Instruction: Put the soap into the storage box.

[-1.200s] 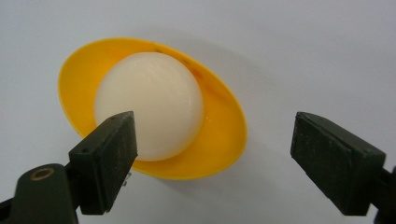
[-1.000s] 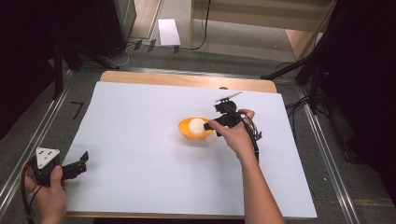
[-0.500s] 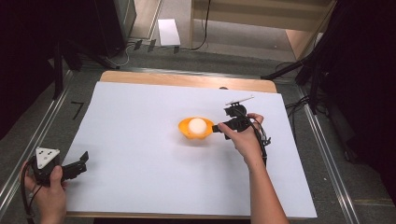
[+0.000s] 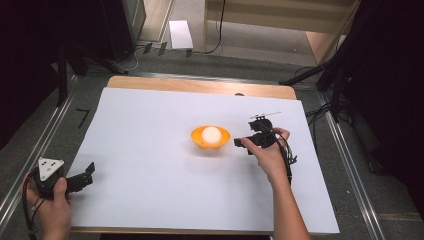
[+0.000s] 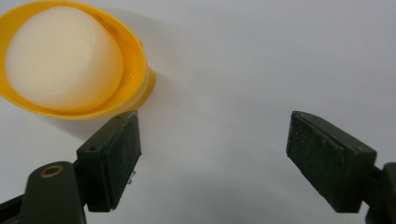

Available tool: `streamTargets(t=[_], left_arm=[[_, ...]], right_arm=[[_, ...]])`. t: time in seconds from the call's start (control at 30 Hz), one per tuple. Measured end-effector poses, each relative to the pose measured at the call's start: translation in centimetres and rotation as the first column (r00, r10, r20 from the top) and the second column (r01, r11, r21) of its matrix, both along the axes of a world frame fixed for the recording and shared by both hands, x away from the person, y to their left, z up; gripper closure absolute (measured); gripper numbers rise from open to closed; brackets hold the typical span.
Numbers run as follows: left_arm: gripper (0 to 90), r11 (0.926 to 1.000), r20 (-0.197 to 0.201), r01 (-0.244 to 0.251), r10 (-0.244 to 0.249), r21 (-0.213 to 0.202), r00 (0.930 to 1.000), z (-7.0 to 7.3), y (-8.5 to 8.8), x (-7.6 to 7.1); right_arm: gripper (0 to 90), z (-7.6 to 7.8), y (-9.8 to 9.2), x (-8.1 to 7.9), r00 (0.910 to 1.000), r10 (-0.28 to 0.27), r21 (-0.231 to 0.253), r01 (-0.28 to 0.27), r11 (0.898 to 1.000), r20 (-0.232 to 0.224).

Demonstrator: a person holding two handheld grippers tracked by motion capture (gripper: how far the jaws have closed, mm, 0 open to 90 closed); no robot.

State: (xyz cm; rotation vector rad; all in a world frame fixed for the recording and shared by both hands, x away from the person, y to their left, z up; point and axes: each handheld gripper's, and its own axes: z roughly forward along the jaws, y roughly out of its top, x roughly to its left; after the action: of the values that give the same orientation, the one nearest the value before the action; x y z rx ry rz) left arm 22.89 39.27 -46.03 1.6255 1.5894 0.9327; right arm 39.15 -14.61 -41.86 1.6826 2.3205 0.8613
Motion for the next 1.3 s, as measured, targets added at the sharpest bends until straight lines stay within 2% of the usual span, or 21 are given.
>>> streamTargets(t=[0.53,0.8,0.97,1.3], left_arm=[[0.0,0.9999,-0.001,0.0,0.0,0.016,1.0,0.0,-0.2,0.0],[0.0,0.9998,0.001,0.0,0.0,0.022,1.0,0.0,-0.2,0.0],[0.0,0.9997,0.0,-0.001,0.001,0.023,1.0,0.0,-0.2,0.0],[0.0,0.9997,0.0,-0.001,0.001,0.023,1.0,0.0,-0.3,0.0]], right_arm=[[18.1,-0.1,-2.6,-1.9,0.9982,-0.026,0.045,0.023,0.999,0.054],[18.0,-1.2,-4.3,-3.2,0.9971,-0.042,0.065,0.037,0.997,0.064],[17.9,-1.4,-4.9,-3.9,0.9959,-0.048,0.075,0.043,0.996,0.076],[17.9,-2.6,-6.1,-5.6,0.994,-0.059,0.072,0.052,0.996,0.092]])
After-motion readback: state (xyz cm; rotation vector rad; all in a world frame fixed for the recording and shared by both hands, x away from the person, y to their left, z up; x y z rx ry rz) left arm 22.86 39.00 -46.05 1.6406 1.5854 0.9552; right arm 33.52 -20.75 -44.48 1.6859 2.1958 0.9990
